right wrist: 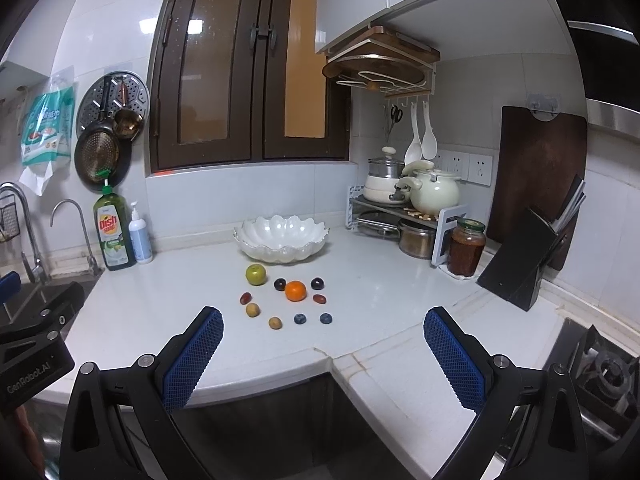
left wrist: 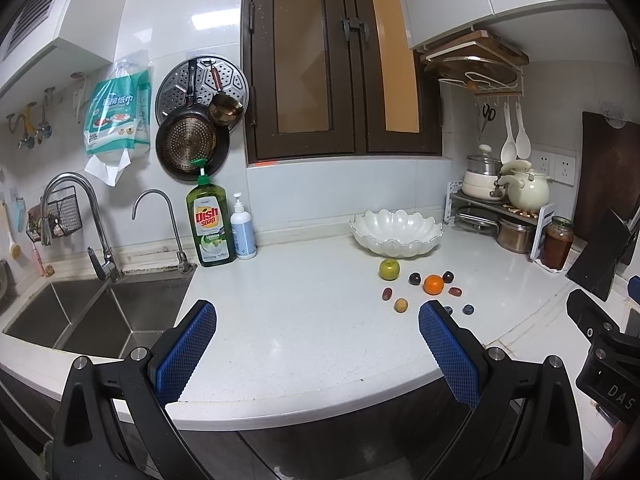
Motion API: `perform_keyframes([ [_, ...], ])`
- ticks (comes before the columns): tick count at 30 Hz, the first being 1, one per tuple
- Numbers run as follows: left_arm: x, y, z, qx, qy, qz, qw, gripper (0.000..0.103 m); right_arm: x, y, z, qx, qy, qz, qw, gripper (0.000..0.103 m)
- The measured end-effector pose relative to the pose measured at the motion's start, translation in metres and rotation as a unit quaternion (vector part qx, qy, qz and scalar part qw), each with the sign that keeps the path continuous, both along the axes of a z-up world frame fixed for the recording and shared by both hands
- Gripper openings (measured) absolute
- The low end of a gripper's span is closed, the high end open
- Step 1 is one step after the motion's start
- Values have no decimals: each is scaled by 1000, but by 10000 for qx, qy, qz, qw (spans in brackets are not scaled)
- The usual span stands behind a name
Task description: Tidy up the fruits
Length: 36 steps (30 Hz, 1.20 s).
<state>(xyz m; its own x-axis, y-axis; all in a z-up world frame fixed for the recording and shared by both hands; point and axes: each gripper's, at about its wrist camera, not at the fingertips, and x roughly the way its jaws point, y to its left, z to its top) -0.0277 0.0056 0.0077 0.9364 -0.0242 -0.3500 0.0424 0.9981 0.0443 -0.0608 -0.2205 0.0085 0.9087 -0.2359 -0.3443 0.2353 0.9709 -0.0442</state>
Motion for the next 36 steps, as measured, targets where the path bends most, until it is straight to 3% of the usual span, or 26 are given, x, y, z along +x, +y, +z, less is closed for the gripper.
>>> perform_keyframes([
  [36,-5,-5,6,-7,-9,-17,10000,103,-7,-2,3,-61,-60,-31,10000,102],
])
